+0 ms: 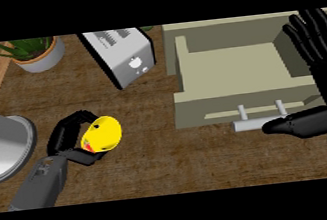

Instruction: Pick up the cup, place it into the drawer and close the drawer

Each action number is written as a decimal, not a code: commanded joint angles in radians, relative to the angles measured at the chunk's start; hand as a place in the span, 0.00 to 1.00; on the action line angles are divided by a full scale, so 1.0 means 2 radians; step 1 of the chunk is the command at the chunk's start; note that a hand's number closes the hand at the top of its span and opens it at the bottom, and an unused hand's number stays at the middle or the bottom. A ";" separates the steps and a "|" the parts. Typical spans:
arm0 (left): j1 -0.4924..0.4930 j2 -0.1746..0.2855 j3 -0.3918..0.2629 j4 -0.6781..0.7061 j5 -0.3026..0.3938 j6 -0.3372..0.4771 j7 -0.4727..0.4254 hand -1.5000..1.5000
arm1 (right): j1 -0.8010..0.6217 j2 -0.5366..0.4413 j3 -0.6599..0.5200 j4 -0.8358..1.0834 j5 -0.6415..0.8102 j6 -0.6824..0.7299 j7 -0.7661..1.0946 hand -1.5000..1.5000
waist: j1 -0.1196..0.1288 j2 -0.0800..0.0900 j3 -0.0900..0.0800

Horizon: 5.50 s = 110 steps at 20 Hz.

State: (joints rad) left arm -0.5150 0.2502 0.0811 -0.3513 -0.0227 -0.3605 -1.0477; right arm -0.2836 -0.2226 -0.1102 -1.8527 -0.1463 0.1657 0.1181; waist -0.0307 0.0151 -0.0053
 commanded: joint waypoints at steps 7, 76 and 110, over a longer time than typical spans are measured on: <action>-0.020 -0.034 0.095 -0.036 0.086 0.067 -0.047 1.00 | 0.027 0.000 -0.001 -0.024 0.007 -0.004 0.013 0.00 | 0.010 -0.007 0.002; -0.368 -0.125 -0.178 -0.022 0.327 0.338 0.267 0.00 | -0.022 -0.089 0.154 0.025 -0.002 0.234 0.051 0.00 | -0.040 0.003 0.003; -0.190 -0.037 -0.163 -0.170 0.351 0.209 0.269 0.00 | -0.308 -0.093 0.081 0.670 0.290 0.001 -0.254 1.00 | 0.100 0.009 0.005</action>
State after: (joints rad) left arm -0.9363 0.1474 -0.2363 -0.6615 0.6817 0.0934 -0.5153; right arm -0.7700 -0.3194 0.1314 -0.5913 0.4472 0.1944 -0.3857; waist 0.1431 0.0285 0.0103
